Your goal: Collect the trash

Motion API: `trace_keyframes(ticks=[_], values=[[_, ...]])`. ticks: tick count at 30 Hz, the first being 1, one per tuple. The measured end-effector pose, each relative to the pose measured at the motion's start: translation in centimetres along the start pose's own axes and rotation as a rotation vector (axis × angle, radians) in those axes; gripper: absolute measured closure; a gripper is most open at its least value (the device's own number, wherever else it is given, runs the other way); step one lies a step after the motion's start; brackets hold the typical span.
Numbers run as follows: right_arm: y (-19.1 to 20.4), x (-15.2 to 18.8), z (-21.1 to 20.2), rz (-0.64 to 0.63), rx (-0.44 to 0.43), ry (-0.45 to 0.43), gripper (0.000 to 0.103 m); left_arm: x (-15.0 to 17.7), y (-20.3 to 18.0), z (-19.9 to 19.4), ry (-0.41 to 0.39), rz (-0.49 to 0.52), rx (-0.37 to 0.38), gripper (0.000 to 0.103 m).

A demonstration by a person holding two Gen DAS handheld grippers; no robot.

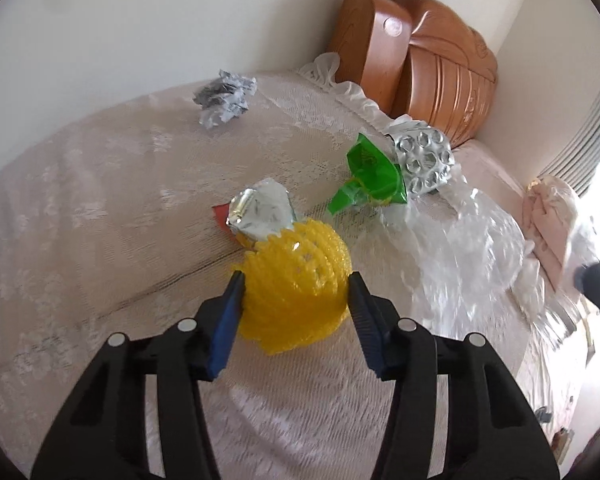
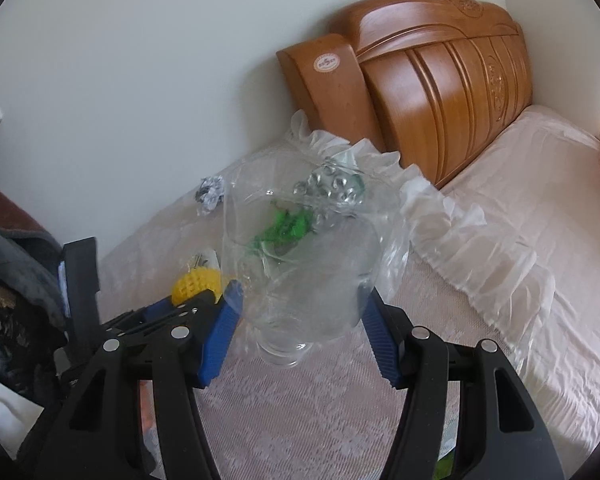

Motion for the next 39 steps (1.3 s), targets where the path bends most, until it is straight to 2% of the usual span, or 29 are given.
trace_keyframes(ticks=[10,14,18,24,32,35,39], values=[[2.3,2.0,-0.6,-0.027,-0.046,0.030,0.043,3.4,2.4,-5.9,-0.033,0.010,0.031,0.054],[2.9,3.1,-1.5,-0.029,-0.051,0.034,0.043,5.1,2.8,-8.5,-0.036,0.050,0.013,0.054],[2.3,4.7,-3.7,-0.017,-0.036,0.026,0.043,6.4,1.3,-10.8,-0.039,0.114,0.017,0.054],[-2.1,7.9,-9.0,0.046,0.064,0.000,0.043,8.0,-5.8,-13.0,-0.036,0.243,0.133,0.054],[-12.2,15.0,-16.8,0.221,0.299,-0.004,0.043,13.1,-18.7,-12.9,0.053,0.490,0.343,0.054],[-15.9,18.4,-19.2,0.301,0.377,0.012,0.043,15.0,-22.3,-13.0,0.076,0.567,0.389,0.054],[-18.8,20.9,-20.7,0.371,0.421,0.023,0.043,17.0,-26.1,-12.9,0.100,0.644,0.423,0.054]])
Point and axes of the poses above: each gripper's, at about its wrist camera, not at the fingertips, and z roughly the way its jaws point, y to its left, x to its underside, the point moved 5 cm from there along z, roughly the way its jaws point, and after that the axes turned 5 degrees about -z, right-handed, at the moved point
